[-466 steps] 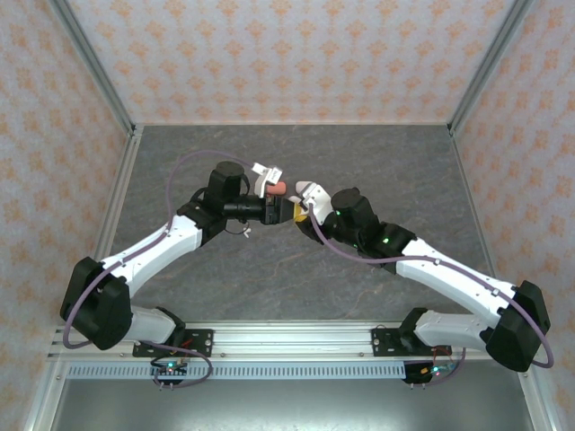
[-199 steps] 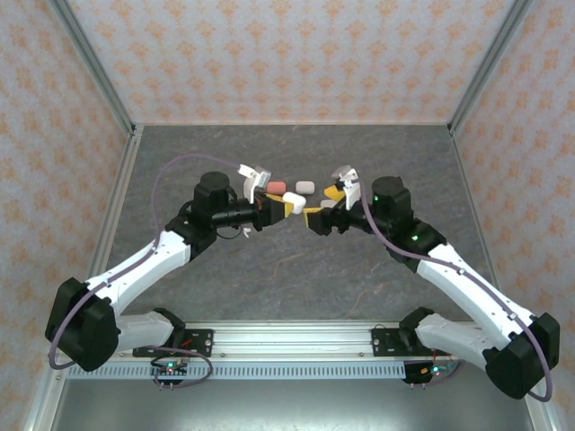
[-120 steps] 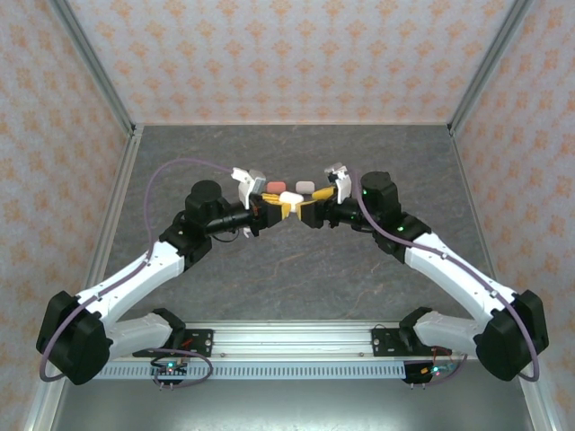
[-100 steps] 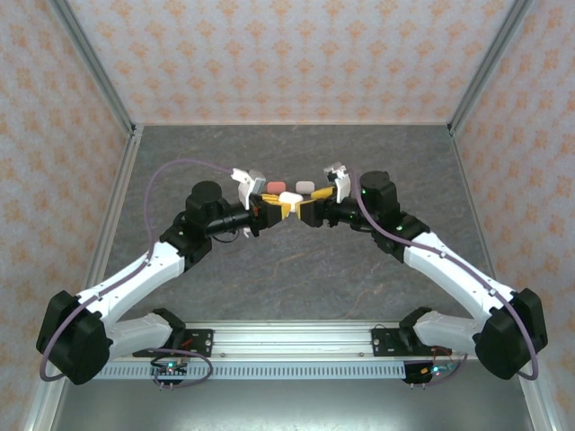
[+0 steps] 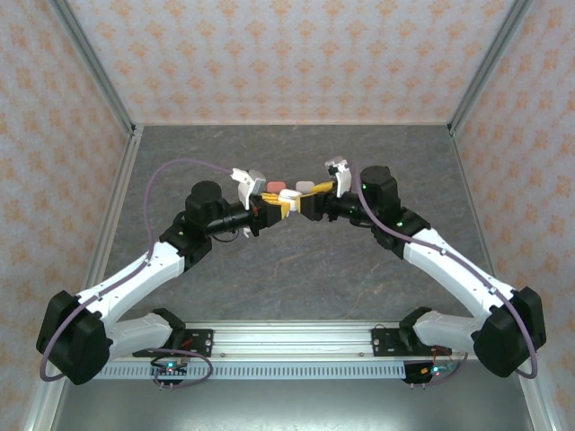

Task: Insert wireless bluetooth earbuds into charging case

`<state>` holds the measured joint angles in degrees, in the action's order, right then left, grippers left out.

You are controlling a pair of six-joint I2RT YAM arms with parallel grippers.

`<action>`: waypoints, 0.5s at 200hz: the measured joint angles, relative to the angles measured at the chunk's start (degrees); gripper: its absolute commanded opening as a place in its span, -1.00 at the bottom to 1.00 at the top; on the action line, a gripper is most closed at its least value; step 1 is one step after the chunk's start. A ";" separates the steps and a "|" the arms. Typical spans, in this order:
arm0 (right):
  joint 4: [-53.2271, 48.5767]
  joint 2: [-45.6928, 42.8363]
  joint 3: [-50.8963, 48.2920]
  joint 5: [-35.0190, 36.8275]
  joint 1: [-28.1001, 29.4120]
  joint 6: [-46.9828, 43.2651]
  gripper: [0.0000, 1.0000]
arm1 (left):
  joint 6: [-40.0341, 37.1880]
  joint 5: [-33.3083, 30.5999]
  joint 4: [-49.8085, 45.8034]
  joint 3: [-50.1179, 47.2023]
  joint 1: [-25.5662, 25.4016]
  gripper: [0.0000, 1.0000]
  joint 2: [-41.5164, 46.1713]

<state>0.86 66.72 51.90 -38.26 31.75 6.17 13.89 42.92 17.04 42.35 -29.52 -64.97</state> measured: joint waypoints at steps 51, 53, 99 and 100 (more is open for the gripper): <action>0.02 0.63 2.36 1.40 -1.20 0.00 0.39 | -0.57 1.60 -0.11 0.00 -0.50 -1.00 0.28; 0.04 0.63 2.38 1.38 -1.20 0.00 0.39 | -0.57 1.62 -0.13 0.00 -0.50 -1.00 0.33; -0.98 0.00 2.64 1.42 -1.95 0.00 0.36 | -2.05 1.14 -1.33 -0.13 -0.50 -1.00 1.14; -1.07 -0.04 2.64 1.44 -1.97 0.00 0.35 | -2.10 1.14 -1.38 -0.15 -0.50 -1.00 1.22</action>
<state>-0.21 66.67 54.54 -36.82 29.78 6.17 11.79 44.05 15.66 42.19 -30.02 -63.75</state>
